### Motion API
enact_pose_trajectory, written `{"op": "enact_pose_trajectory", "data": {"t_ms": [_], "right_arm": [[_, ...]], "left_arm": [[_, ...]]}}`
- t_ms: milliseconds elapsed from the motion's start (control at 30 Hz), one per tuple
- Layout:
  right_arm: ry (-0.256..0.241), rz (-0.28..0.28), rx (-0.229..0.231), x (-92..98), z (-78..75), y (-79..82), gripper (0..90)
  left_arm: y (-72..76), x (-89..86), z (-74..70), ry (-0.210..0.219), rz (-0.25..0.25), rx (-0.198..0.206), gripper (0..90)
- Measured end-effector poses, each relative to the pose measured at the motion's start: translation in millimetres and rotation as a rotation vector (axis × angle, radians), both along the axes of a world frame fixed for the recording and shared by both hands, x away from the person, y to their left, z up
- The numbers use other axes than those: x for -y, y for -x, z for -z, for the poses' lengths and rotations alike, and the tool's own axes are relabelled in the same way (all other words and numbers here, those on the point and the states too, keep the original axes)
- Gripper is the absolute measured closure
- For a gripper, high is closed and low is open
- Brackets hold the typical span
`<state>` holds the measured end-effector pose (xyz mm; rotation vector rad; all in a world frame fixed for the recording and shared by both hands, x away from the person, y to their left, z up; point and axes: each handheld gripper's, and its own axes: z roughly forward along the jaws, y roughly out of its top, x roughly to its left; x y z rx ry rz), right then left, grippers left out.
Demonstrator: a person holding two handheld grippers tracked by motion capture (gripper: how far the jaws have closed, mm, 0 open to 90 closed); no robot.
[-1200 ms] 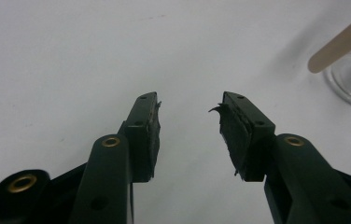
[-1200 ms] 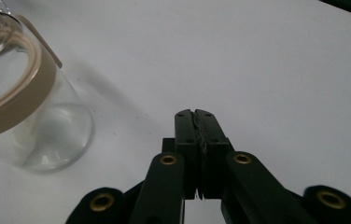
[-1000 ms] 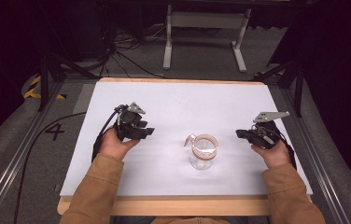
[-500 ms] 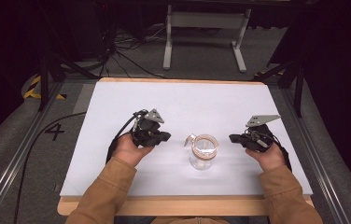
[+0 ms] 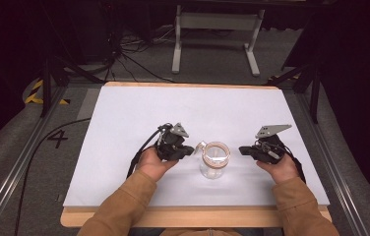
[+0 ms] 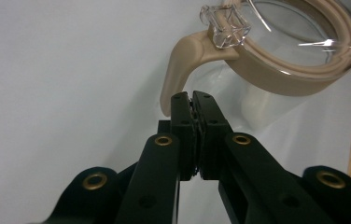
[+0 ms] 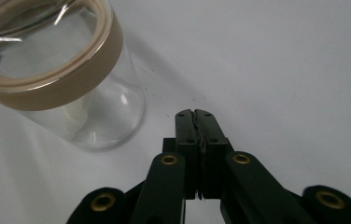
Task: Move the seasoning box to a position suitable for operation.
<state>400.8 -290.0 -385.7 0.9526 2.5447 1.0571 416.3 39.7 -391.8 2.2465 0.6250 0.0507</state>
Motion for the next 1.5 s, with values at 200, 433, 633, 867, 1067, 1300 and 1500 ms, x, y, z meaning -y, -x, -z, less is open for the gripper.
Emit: {"op": "enact_pose_trajectory", "data": {"t_ms": [200,433,633,867,1067,1300,1500], "right_arm": [[0.004,-0.005,-0.006,-1.7,2.7,-0.2,88.9],[0.012,-0.018,-0.016,-5.7,4.7,0.1,88.9],[0.019,-0.03,-0.021,-9.0,6.8,0.2,88.9],[0.025,-0.057,-0.023,-16.2,7.9,1.8,88.9],[0.026,-0.068,-0.024,-20.9,8.5,5.1,89.0],[0.018,-0.05,-0.029,-14.1,9.3,12.6,89.0],[0.019,-0.024,-0.028,-6.0,10.0,21.3,89.0]], "left_arm": [[-1.1,8.8,11.2,-0.013,-0.012,0.005,87.7],[-0.1,10.4,13.7,-0.059,-0.04,0.026,87.7],[-1.1,11.0,15.0,-0.059,-0.04,0.038,87.7],[-1.8,12.9,16.2,-0.064,-0.038,0.041,86.1],[-3.0,15.9,16.2,-0.07,-0.039,0.08,86.3],[-15.0,20.4,17.2,-0.052,-0.036,0.073,86.6],[-25.8,26.5,17.8,-0.043,-0.026,0.074,86.6]]}}
